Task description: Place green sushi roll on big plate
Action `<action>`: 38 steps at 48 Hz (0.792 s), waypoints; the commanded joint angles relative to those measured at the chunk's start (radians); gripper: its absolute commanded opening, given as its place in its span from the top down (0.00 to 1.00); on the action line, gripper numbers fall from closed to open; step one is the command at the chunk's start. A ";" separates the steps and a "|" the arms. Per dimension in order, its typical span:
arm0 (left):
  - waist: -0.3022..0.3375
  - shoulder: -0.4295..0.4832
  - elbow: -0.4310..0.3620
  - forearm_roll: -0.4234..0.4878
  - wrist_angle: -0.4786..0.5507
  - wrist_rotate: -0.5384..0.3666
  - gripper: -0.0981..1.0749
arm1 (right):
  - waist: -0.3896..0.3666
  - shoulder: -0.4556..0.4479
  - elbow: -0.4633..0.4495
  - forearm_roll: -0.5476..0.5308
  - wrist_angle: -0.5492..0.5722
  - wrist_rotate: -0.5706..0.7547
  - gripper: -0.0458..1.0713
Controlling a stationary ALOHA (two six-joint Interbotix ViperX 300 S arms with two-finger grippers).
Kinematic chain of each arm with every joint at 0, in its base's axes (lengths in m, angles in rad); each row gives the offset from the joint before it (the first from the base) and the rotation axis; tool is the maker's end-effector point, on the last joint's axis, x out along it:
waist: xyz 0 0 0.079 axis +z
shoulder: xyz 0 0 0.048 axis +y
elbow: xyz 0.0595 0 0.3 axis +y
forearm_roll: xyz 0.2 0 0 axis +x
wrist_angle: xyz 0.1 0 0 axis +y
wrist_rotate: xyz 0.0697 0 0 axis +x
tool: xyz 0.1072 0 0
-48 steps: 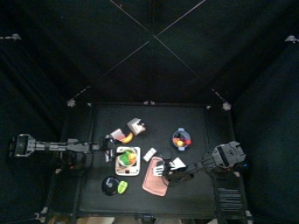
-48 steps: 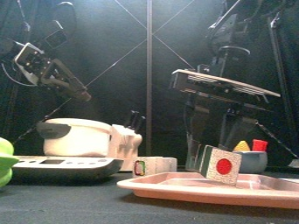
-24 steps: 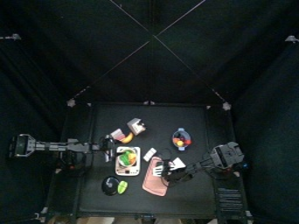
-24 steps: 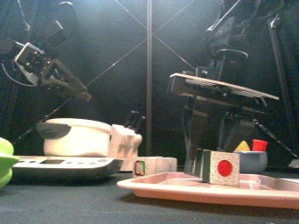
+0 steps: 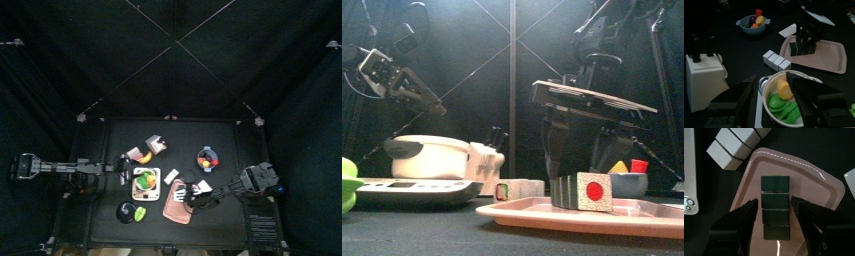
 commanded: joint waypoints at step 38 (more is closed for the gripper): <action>-0.002 -0.002 -0.014 -0.002 -0.009 0.002 0.17 | -0.002 -0.126 0.023 -0.032 0.008 -0.021 0.16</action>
